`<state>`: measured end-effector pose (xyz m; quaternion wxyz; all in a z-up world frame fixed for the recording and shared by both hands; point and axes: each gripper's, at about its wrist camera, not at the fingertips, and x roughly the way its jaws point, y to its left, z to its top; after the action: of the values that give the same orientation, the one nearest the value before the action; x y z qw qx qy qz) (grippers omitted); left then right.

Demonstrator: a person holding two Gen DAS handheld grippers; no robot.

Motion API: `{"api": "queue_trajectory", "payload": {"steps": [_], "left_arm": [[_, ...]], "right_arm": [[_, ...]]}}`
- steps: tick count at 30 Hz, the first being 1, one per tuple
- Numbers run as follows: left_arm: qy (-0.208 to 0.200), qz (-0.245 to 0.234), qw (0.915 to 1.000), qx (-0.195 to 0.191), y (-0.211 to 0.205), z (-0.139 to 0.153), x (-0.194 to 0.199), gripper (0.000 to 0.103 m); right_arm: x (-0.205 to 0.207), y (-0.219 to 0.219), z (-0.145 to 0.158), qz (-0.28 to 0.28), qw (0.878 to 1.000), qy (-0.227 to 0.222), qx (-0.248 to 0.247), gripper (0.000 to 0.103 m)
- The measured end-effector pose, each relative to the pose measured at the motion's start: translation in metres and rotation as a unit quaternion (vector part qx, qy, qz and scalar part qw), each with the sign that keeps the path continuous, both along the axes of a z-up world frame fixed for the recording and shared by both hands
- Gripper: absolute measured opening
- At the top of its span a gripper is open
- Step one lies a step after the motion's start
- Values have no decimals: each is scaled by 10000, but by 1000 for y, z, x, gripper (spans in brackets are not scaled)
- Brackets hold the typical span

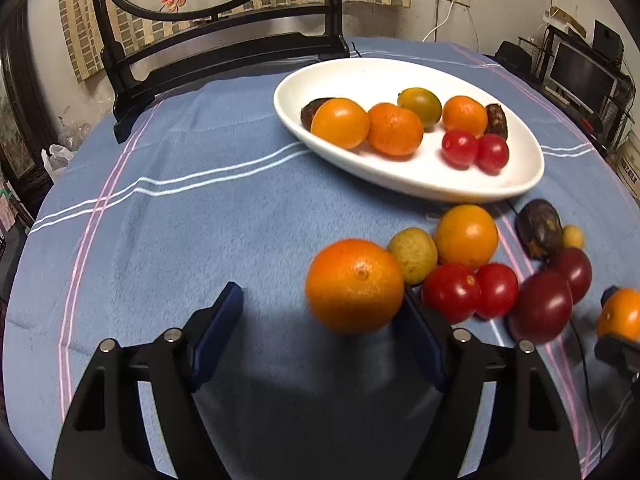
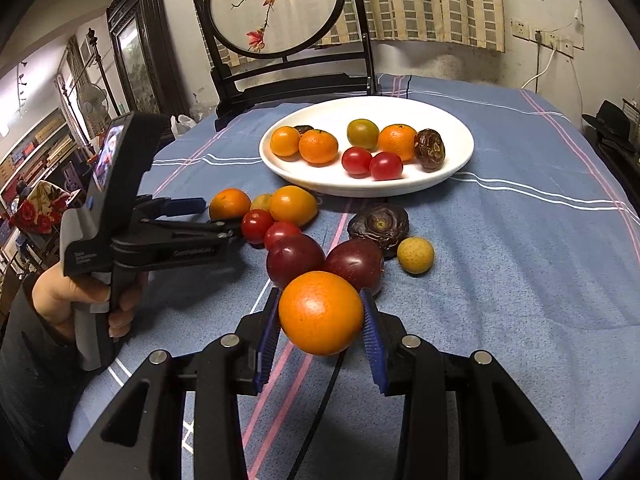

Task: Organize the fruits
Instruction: 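Grasp a tangerine with the right tool while the left grasps another tangerine, then carry both tangerines onto the white plate and open both tools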

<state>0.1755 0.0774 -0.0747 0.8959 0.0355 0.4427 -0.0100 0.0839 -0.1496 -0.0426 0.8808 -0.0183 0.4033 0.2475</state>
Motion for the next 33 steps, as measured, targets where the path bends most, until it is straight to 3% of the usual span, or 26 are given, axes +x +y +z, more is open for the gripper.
{"api": "queue_trajectory", "payload": {"steps": [3,4,5,6,16,22,26,33], "left_arm": [[9,54,9996,-273,4,0,4,70],[-10,47,9995,-301,4,0,4,63],[-51,2,9993,-377,4,1,3,48],[-90,-67,9987,-489,4,3,2,42],[-229,-21,9981,-565,2,8,-9,42],[-379,87,9954,-880,4,33,-18,42],[-462,-87,9956,-814,-8,53,-23,42],[-512,-291,9934,-989,-23,83,8,42]], "right_arm": [[1,-1,-1,-30,10000,29,3,39],[1,-2,-2,-46,10000,41,2,39],[2,-3,-3,-76,10000,61,3,39],[3,-3,-3,-96,9999,74,4,39],[6,-6,-4,-166,9998,37,144,39],[17,-23,0,-727,9969,-102,297,39],[16,-28,20,-787,9955,-201,495,39],[60,-19,57,-592,9957,-714,73,39]]}}
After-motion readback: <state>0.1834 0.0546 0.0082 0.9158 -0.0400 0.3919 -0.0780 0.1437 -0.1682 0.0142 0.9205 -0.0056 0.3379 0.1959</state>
